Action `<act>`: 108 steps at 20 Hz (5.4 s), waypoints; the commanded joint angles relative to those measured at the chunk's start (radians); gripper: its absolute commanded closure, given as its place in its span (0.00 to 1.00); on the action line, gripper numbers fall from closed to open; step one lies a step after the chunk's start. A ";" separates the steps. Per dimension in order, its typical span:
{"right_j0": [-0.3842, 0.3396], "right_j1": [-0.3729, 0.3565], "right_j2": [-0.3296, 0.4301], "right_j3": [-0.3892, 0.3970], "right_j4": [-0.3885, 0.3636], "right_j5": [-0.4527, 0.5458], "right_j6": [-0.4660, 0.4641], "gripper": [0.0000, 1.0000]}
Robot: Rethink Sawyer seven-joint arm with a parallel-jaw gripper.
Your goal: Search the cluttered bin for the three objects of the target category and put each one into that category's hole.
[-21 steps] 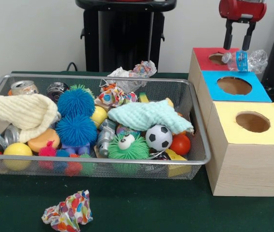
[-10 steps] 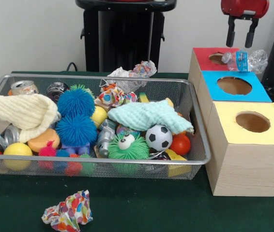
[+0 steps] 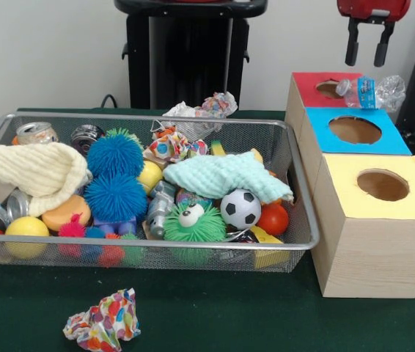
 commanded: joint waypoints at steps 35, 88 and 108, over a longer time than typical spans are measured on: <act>0.166 -0.028 -0.070 0.025 0.044 0.186 0.295 0.00; 0.198 0.083 -0.039 0.076 0.048 0.021 0.366 0.00; 0.350 0.128 -0.139 -0.051 0.140 0.205 0.440 0.00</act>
